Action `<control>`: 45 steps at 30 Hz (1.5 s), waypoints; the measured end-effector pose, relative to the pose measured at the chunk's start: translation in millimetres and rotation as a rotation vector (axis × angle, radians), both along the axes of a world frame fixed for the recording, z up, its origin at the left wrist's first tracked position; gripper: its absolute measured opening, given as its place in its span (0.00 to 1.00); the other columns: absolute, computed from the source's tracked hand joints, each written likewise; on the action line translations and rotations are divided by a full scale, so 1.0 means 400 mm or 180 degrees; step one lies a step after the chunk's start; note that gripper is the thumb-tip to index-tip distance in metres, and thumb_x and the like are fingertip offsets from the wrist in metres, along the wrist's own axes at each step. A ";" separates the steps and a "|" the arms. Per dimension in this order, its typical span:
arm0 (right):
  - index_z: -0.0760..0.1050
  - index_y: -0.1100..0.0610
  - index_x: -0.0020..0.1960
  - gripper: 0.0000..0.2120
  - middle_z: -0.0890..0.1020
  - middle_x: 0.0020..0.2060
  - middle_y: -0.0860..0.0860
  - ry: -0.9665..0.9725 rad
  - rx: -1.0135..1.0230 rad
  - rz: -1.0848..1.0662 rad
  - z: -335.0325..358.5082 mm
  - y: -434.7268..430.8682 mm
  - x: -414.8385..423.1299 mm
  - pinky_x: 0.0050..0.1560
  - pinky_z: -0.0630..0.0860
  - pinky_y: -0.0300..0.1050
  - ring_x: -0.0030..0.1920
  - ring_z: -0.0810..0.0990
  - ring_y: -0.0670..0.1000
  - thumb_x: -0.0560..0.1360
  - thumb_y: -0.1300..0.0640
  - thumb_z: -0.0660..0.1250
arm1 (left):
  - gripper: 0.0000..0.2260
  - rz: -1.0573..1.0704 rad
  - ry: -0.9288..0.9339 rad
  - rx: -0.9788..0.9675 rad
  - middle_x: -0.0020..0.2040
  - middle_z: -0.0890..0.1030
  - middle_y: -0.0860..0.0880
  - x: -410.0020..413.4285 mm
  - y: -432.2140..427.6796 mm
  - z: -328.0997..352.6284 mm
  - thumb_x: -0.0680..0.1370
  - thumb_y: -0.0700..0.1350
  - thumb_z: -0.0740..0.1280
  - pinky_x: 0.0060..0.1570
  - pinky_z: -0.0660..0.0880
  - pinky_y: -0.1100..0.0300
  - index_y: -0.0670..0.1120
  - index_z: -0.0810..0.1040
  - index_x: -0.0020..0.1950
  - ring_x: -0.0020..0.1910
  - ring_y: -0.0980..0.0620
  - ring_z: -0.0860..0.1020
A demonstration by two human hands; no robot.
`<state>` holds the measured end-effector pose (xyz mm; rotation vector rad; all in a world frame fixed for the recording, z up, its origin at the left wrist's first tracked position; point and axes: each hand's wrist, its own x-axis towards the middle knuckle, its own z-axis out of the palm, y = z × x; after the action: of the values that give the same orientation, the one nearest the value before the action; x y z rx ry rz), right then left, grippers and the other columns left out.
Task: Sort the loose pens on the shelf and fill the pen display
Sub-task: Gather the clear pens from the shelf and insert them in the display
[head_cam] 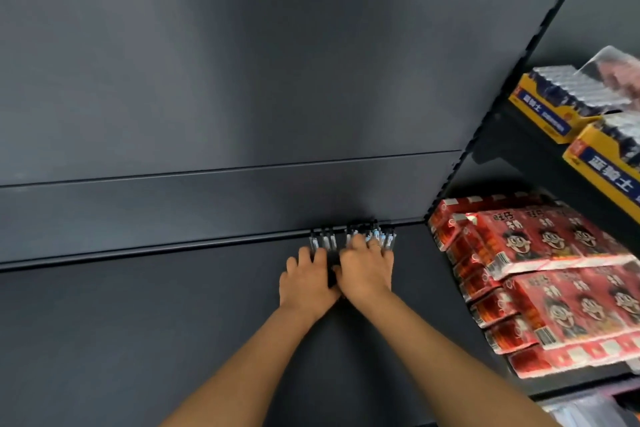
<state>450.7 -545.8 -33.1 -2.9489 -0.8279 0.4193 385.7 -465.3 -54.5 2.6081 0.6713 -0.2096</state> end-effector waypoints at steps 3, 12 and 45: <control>0.74 0.54 0.63 0.14 0.69 0.65 0.51 0.0008 0.0250 0.0008 0.000 0.001 0.003 0.66 0.62 0.51 0.66 0.67 0.55 0.79 0.54 0.59 | 0.29 -0.0156 -0.0007 -0.0044 0.65 0.64 0.47 0.011 0.016 -0.008 0.75 0.57 0.64 0.58 0.68 0.52 0.52 0.58 0.72 0.61 0.45 0.66; 0.71 0.58 0.65 0.17 0.73 0.63 0.56 -0.0126 -0.0273 0.0100 -0.005 0.037 -0.007 0.65 0.64 0.51 0.65 0.70 0.58 0.78 0.56 0.59 | 0.21 -0.0303 0.0024 -0.0225 0.63 0.63 0.46 0.021 0.051 -0.010 0.77 0.49 0.61 0.55 0.71 0.53 0.50 0.63 0.69 0.58 0.44 0.66; 0.72 0.57 0.47 0.05 0.83 0.44 0.54 0.2095 0.3039 -0.0440 0.130 0.231 -0.239 0.49 0.75 0.41 0.45 0.81 0.49 0.80 0.59 0.60 | 0.04 0.1534 -0.2100 -0.3482 0.35 0.73 0.50 -0.288 0.252 0.123 0.82 0.45 0.59 0.24 0.64 0.64 0.47 0.68 0.47 0.27 0.56 0.68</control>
<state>355.2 -453.5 18.8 -1.8036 -0.5093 0.6817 270.6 -364.6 -5.1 1.2955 0.6438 0.3395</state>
